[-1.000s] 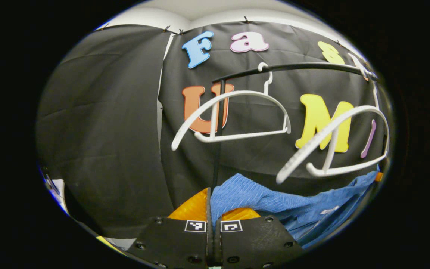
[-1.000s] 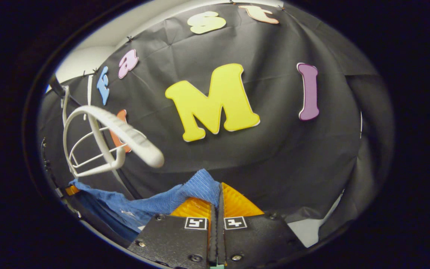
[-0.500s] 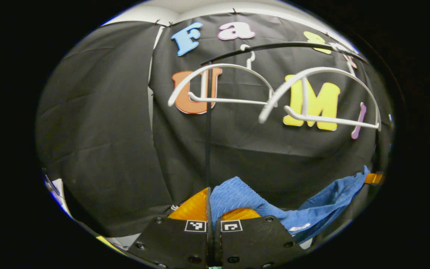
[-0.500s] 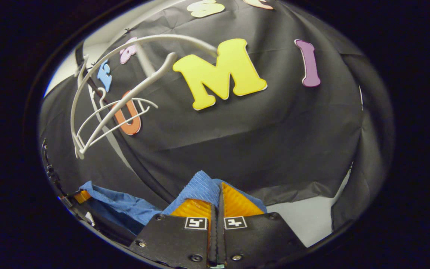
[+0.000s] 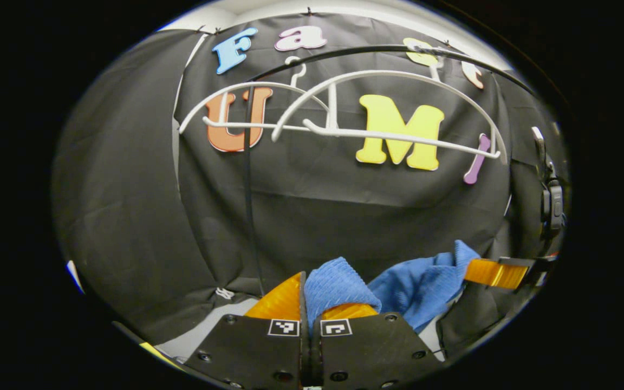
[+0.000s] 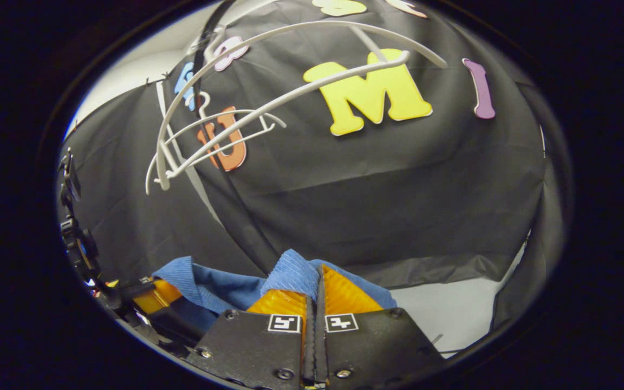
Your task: Grasp the clothes on the hanger with both hands and then place them into the laundry hamper below.
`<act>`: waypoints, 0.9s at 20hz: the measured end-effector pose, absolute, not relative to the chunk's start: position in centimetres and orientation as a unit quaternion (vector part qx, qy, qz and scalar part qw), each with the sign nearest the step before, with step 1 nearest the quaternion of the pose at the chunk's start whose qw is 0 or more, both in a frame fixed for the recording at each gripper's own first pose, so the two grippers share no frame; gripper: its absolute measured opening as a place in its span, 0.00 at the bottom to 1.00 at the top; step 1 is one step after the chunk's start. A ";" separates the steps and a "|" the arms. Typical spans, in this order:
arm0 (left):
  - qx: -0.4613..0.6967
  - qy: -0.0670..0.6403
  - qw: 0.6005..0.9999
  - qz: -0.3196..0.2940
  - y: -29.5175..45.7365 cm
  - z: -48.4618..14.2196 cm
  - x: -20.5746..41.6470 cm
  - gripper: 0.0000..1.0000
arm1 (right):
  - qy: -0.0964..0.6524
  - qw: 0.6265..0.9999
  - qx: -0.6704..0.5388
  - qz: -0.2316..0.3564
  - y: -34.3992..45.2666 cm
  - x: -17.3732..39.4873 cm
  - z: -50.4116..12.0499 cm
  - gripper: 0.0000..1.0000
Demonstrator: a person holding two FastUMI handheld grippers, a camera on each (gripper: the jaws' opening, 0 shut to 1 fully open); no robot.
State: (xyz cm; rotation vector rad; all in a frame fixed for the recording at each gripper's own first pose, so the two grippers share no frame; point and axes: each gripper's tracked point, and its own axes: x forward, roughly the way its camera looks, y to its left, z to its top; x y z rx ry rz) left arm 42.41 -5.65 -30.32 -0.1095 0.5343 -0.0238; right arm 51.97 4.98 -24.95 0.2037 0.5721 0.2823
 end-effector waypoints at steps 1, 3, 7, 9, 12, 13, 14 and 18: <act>-0.060 0.270 0.961 -0.016 -6.1 -31.0 42.0 0.00 | 0.285 0.943 0.097 0.140 5.5 51.5 -25.5 0.04; -0.068 0.282 0.957 -0.021 -6.7 -32.5 41.1 0.00 | 0.300 0.939 0.089 0.143 5.6 50.6 -27.2 0.04; -0.070 0.320 0.945 -0.024 -7.1 -37.6 38.8 0.04 | 0.340 0.929 0.066 0.129 4.5 48.6 -31.9 0.04; -0.079 0.338 0.937 -0.026 -7.3 -40.6 37.5 0.00 | 0.363 0.922 0.057 0.123 4.0 47.4 -34.4 0.04; -0.092 0.377 0.921 -0.022 -7.7 -45.3 35.9 0.00 | 0.401 0.908 0.041 0.115 4.0 46.1 -38.5 0.04; -0.092 0.389 0.916 -0.023 -7.7 -46.5 35.3 0.01 | 0.412 0.903 0.035 0.115 4.4 45.3 -40.0 0.04; -0.091 0.400 0.912 -0.023 -7.7 -47.7 34.7 0.01 | 0.423 0.899 0.027 0.113 4.5 44.8 -41.4 0.04; -0.094 0.438 0.893 -0.026 -7.7 -51.4 32.5 0.05 | 0.463 0.879 0.005 0.113 5.1 43.7 -45.8 0.04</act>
